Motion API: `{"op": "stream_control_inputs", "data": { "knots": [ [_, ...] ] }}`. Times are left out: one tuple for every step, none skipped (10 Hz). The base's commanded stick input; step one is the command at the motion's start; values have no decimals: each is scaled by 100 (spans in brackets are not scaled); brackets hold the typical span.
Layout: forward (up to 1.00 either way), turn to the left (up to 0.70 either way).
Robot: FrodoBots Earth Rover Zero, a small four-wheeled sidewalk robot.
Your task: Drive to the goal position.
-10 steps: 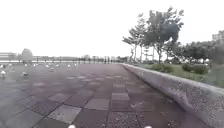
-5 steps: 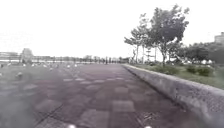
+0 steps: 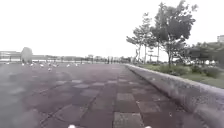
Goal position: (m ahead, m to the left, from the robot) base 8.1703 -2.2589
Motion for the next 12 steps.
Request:
{"op": "stream_control_inputs", "data": {
  "knots": [
    [85,0],
    [85,0],
    [85,0],
    [85,0],
    [85,0],
    [85,0],
    [85,0],
    [85,0],
    [85,0],
    [85,0],
    [85,0],
    [85,0]
  ]
}}
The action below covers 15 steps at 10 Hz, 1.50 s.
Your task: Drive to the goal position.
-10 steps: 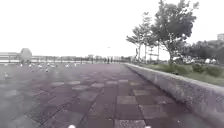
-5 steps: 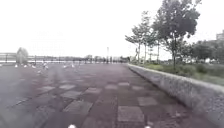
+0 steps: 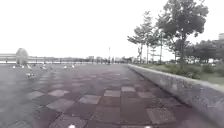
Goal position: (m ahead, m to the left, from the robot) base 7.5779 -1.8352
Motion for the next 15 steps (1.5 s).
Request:
{"op": "stream_control_inputs", "data": {
  "knots": [
    [85,-10],
    [85,-22],
    [85,-34],
    [85,-34],
    [85,-34],
    [85,-34],
    [85,-34],
    [85,-34],
    [85,-34],
    [85,-16],
    [85,0],
    [85,0],
    [85,0],
    [85,0],
    [85,0]
  ]
}}
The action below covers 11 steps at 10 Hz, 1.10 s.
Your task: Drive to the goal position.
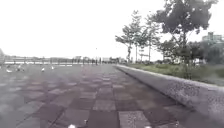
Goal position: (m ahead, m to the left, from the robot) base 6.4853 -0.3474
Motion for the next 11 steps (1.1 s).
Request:
{"op": "stream_control_inputs", "data": {
  "knots": [
    [85,0],
    [85,0],
    [85,0],
    [85,0],
    [85,0],
    [85,0],
    [85,0],
    [85,0],
    [85,0],
    [85,0],
    [85,0]
  ]
}}
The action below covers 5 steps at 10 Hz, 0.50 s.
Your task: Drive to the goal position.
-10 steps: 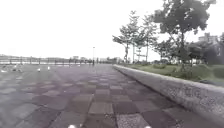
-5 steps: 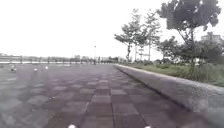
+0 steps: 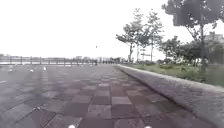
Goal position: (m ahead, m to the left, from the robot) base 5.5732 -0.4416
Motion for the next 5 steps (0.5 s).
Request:
{"op": "stream_control_inputs", "data": {
  "knots": [
    [85,0],
    [85,0],
    [85,0],
    [85,0],
    [85,0]
  ]
}}
